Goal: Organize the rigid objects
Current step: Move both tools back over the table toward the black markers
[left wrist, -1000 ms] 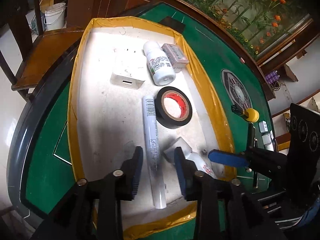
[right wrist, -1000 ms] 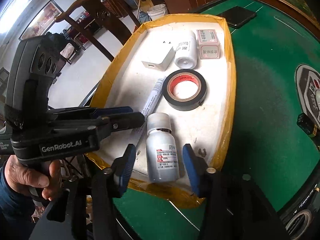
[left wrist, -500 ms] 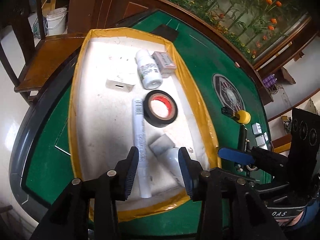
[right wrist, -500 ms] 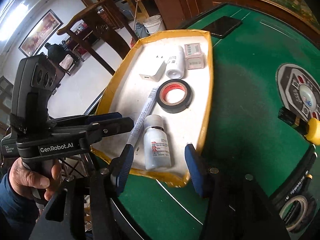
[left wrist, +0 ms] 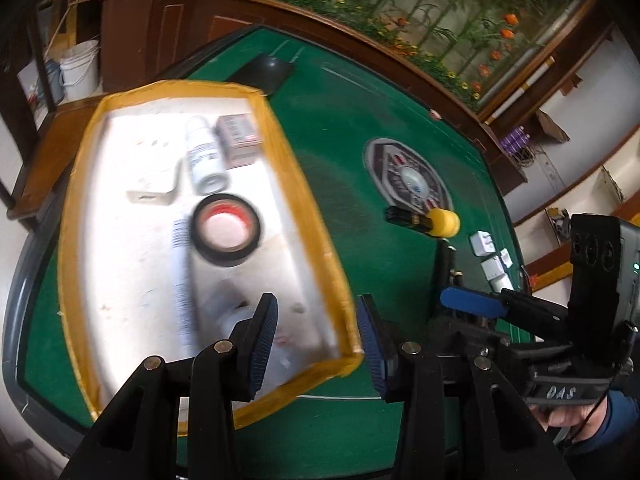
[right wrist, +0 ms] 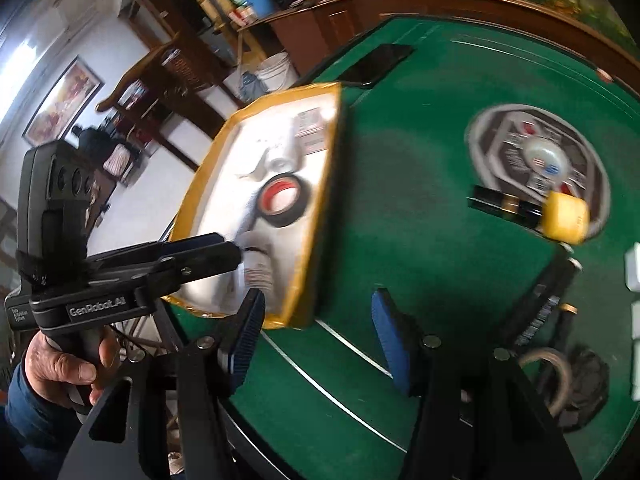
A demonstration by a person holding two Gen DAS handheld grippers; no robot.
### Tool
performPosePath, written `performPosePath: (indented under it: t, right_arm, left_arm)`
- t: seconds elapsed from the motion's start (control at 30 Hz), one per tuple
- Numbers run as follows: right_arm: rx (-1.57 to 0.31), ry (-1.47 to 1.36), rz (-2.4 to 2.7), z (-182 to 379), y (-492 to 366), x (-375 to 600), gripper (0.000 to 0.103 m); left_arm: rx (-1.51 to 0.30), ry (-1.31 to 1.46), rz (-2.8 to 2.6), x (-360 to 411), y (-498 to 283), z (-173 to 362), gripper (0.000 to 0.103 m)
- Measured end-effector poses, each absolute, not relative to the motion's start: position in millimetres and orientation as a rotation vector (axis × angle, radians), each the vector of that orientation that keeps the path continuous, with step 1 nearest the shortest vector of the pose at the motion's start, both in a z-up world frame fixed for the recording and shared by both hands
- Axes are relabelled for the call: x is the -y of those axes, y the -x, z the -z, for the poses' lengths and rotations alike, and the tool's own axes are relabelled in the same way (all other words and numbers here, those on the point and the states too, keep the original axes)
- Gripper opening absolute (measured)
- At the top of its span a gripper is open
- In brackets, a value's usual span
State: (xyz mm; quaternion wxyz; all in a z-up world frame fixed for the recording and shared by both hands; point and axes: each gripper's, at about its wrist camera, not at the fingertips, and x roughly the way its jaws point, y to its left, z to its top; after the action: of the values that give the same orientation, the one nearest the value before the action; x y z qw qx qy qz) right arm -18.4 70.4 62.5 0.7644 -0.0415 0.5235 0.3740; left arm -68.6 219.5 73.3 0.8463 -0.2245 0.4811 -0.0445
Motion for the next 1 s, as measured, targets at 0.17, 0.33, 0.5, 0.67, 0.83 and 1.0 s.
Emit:
performPosePath:
  t: [0.17, 0.33, 0.5, 0.67, 0.83, 1.0]
  right_arm:
    - [-1.133, 0.020, -0.716, -63.6, 8.0, -18.5, 0.060]
    - [-1.152, -0.056, -0.615, -56.7, -0.2, 35.2, 0.060]
    - [-1.156, -0.108, -0.535, -52.7, -3.9, 76.4, 0.059]
    - [-1.172, -0.132, -0.482, -47.4, -1.6, 107.2, 0.059]
    - [-1.189, -0.147, -0.443, -41.3, 0.4, 134.8, 0.059]
    - [-1.186, -0.164, -0.416, -41.0, 0.9, 156.4, 0.059]
  left_arm:
    - [-1.020, 0.454, 0.148, -192.8, 56.3, -77.3, 0.043]
    - [-1.048, 0.419, 0.222, -158.2, 36.9, -74.4, 0.043]
    - [-1.083, 0.376, 0.302, -119.6, 18.7, -67.3, 0.043]
    - [-1.126, 0.340, 0.367, -84.1, 3.2, -53.0, 0.043]
    - [-1.159, 0.288, 0.380, -61.1, -10.5, -38.8, 0.043]
    - [-1.189, 0.228, 0.381, -43.9, -26.4, -25.4, 0.043]
